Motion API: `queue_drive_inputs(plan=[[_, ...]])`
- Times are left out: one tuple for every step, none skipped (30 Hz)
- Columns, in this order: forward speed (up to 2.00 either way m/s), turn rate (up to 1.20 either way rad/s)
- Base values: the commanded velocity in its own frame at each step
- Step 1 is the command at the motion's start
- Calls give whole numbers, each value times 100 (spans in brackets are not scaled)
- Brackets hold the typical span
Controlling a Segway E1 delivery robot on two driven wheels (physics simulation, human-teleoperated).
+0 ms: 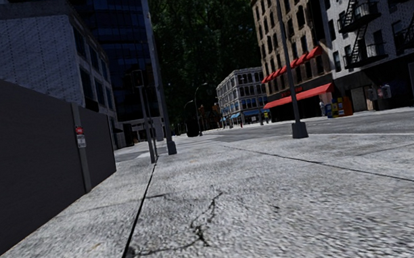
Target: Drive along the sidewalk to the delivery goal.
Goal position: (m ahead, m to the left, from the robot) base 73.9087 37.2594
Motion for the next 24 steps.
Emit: queue_drive_inputs(plan=[[200,0],[200,0],[200,0],[200,0],[200,0],[200,0],[200,0],[200,0],[200,0],[200,0],[200,0],[200,0],[200,0],[200,0],[200,0],[200,0],[200,0],[200,0],[200,0],[200,0],[200,0],[200,0],[200,0],[200,0]])
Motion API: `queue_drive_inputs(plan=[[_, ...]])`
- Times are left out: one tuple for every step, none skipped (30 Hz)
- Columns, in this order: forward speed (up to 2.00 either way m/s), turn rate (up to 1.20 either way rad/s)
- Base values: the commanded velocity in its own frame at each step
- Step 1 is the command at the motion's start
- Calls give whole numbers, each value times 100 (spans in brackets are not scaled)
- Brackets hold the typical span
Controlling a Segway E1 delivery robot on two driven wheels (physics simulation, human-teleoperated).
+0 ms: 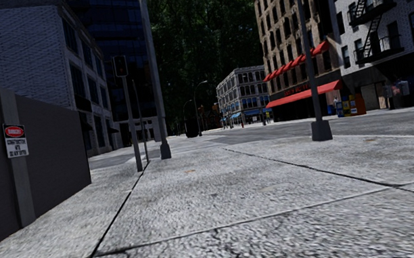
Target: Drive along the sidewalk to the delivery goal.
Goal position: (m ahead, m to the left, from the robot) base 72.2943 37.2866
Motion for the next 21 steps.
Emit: queue_drive_inputs(plan=[[200,0],[200,0],[200,0],[200,0],[200,0],[200,0],[200,0],[200,0],[200,0],[200,0],[200,0],[200,0],[200,0],[200,0],[200,0],[200,0],[200,0],[200,0],[200,0],[200,0],[200,0]])
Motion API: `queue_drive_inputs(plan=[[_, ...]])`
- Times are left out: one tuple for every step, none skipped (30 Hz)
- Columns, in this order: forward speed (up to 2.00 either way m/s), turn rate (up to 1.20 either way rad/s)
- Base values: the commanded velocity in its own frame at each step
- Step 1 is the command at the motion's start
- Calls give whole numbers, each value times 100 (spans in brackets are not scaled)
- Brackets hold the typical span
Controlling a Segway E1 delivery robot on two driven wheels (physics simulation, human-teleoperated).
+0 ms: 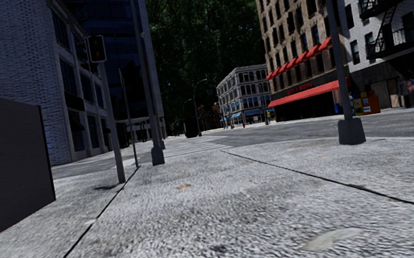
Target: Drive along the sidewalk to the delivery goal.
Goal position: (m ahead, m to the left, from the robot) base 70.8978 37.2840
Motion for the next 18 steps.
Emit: queue_drive_inputs(plan=[[200,0],[200,0],[200,0],[200,0],[200,0],[200,0],[200,0],[200,0],[200,0],[200,0],[200,0],[200,0],[200,0],[200,0],[200,0],[200,0],[200,0],[200,0]])
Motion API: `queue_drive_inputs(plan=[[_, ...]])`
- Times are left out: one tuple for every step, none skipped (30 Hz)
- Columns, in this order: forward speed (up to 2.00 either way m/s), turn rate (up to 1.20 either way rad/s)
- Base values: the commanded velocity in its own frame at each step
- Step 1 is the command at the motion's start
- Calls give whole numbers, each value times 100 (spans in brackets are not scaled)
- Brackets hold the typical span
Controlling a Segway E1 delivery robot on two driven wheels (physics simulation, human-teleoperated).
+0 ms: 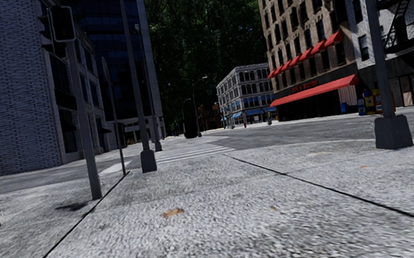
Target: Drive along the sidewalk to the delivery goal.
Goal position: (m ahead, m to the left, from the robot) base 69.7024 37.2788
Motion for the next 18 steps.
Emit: queue_drive_inputs(plan=[[200,0],[200,0],[200,0],[200,0],[200,0],[200,0],[200,0],[200,0],[200,0],[200,0],[200,0],[200,0],[200,0],[200,0],[200,0],[200,0],[200,0],[200,0]])
